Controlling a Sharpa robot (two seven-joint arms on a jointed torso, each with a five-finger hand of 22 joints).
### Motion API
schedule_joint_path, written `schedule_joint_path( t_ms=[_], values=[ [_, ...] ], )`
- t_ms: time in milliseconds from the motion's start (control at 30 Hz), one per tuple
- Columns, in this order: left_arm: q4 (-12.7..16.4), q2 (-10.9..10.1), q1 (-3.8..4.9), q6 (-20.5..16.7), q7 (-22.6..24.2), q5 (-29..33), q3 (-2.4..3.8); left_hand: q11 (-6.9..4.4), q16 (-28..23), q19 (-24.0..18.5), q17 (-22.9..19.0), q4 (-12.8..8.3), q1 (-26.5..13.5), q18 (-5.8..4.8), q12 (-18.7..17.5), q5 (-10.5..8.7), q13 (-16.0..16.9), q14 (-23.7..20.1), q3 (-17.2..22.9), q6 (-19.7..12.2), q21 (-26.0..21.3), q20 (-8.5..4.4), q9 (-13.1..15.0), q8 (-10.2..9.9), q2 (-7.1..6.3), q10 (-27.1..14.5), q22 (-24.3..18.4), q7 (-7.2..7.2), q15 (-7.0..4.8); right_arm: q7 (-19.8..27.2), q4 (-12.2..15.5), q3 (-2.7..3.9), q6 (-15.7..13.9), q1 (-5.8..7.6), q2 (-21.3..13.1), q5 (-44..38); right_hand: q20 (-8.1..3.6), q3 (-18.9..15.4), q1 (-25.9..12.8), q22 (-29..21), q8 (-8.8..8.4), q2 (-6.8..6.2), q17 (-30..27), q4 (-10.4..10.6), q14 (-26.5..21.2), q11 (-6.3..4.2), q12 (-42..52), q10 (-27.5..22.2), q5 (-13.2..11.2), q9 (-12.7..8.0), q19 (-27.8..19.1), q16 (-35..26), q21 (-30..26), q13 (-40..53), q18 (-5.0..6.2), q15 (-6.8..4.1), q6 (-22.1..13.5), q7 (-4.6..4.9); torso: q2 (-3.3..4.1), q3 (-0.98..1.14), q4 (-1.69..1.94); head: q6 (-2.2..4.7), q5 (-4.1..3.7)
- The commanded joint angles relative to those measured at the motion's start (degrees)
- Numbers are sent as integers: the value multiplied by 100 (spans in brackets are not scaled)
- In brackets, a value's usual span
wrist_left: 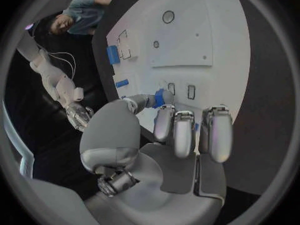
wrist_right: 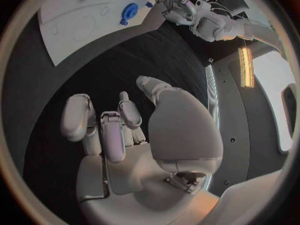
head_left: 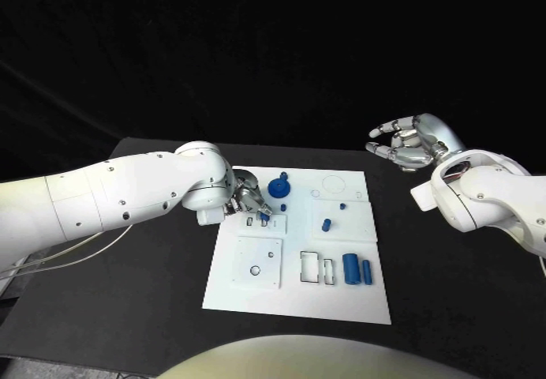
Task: Assemble the parts on the task board
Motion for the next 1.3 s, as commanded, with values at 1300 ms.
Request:
schedule_joint_path(
  t_ms=[1300],
  values=[
    [71,95,-88,117,-139,-684,-97,-42,21,273,1509,-1308,-323,-83,-81,397,421,596,1331,89,1,-77,212,320,-32,68,1142,-19,-77,25,-18,-1,78,-34,14,-48,17,85,-104,327,41,-17,578,19,328,3,-5,-8,82,11,-55,-36,-57,-27,85,33,-27,3,11,-1,-23,-89,50]
  ],
)
